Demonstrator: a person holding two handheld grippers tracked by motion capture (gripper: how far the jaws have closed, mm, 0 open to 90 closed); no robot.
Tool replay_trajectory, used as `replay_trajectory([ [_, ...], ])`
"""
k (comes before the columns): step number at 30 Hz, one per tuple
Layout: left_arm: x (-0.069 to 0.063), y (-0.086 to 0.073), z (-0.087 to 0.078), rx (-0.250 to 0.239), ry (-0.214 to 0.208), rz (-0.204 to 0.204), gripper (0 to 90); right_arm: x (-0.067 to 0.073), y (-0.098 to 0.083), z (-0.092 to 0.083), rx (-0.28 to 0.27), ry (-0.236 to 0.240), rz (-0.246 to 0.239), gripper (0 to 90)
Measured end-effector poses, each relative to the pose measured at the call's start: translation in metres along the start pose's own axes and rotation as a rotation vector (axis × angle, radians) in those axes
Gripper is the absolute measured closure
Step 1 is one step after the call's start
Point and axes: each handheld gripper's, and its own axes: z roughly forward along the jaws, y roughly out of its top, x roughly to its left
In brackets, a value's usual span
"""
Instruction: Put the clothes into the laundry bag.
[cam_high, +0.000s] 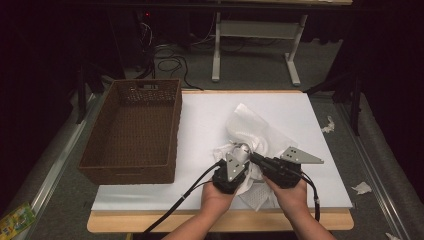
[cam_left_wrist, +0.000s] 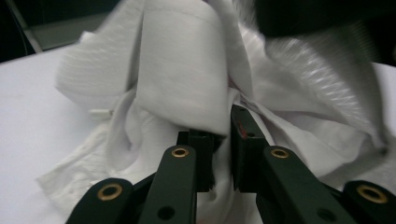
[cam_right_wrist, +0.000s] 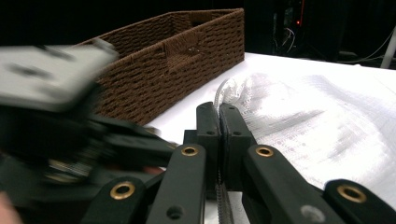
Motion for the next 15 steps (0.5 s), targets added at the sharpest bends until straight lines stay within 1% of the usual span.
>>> replay_trajectory([
  [2,-0.001,-0.002,0.015,0.015,0.002,-0.008,80.4,-0.001,-0.001,-0.002,0.002,0.001,0.004,88.9],
  [3,-0.001,-0.002,0.025,0.038,0.009,0.015,80.1,-0.003,-0.001,-0.005,-0.003,0.001,0.004,88.9],
  [4,-0.001,-0.002,0.025,0.038,0.009,0.015,79.9,-0.003,-0.001,-0.005,-0.003,0.001,0.004,88.9],
  [5,-0.001,-0.002,0.032,0.061,0.009,0.027,79.5,-0.004,0.000,-0.008,-0.016,0.001,0.012,88.9],
  [6,-0.001,-0.002,0.032,0.061,0.009,0.027,78.8,-0.004,0.000,-0.008,-0.016,0.001,0.012,88.9],
  [7,0.000,-0.003,0.036,0.077,0.004,0.016,78.8,-0.006,0.001,-0.011,-0.023,0.001,0.010,88.9],
  [8,0.002,-0.003,0.038,0.082,-0.001,0.007,77.5,-0.007,0.002,-0.013,-0.030,-0.010,0.012,88.9],
  [9,0.003,-0.004,0.037,0.079,-0.011,-0.003,75.9,-0.010,0.003,-0.015,-0.034,-0.013,0.018,88.9],
  [11,0.004,-0.005,0.033,0.056,-0.042,-0.020,68.0,-0.014,0.002,-0.017,-0.038,-0.024,0.027,88.9],
  [12,0.005,-0.005,0.026,0.041,-0.061,-0.028,62.4,-0.016,0.002,-0.018,-0.038,-0.025,0.028,88.9],
  [13,0.007,-0.007,0.013,0.012,-0.094,-0.039,52.6,-0.018,0.001,-0.019,-0.040,-0.030,0.029,88.9],
  [14,0.007,-0.007,0.013,0.012,-0.094,-0.039,48.4,-0.018,0.001,-0.019,-0.040,-0.030,0.029,88.9],
  [15,0.007,-0.008,0.005,0.003,-0.101,-0.042,48.4,-0.019,0.001,-0.020,-0.042,-0.032,0.027,88.9],
])
